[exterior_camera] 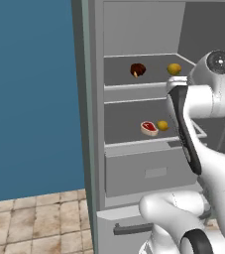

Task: Place one lemon and one steak in each tupperware on the nearby counter, to pack two identical lunches.

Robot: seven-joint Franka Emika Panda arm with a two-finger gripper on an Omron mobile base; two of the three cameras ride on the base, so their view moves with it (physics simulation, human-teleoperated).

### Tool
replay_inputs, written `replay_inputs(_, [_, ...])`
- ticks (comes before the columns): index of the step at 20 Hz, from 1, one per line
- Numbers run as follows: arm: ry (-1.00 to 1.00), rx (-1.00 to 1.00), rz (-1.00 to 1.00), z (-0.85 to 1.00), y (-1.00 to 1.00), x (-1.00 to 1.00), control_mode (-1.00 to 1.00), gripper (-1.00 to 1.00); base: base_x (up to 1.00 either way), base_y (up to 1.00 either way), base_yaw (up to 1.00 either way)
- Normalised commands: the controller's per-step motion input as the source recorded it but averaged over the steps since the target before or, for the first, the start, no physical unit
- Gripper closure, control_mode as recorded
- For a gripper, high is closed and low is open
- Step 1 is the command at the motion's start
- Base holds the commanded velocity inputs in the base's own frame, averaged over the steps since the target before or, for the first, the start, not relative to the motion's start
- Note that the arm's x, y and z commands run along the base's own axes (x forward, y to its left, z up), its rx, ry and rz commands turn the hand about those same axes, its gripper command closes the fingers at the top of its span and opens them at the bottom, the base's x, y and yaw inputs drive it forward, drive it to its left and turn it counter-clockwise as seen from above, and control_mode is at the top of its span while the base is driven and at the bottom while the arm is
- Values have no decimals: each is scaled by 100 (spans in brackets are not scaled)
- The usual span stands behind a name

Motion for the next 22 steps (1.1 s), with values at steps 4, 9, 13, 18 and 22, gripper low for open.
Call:
replay_inputs(4, [-3,10,-3,23,-37,20,-100,-100,0,0,0])
replay_inputs(9, [0,9,0,0,-32,37,-100,-100,0,0,0])
replay_inputs(13, [0,0,0,0,-6,50,-100,-100,0,0,0])
replay_inputs(18, [2,0,0,0,0,77,-100,-100,0,0,0])
replay_inputs(22, [0,0,1,-6,0,68,-100,-100,0,0,0])
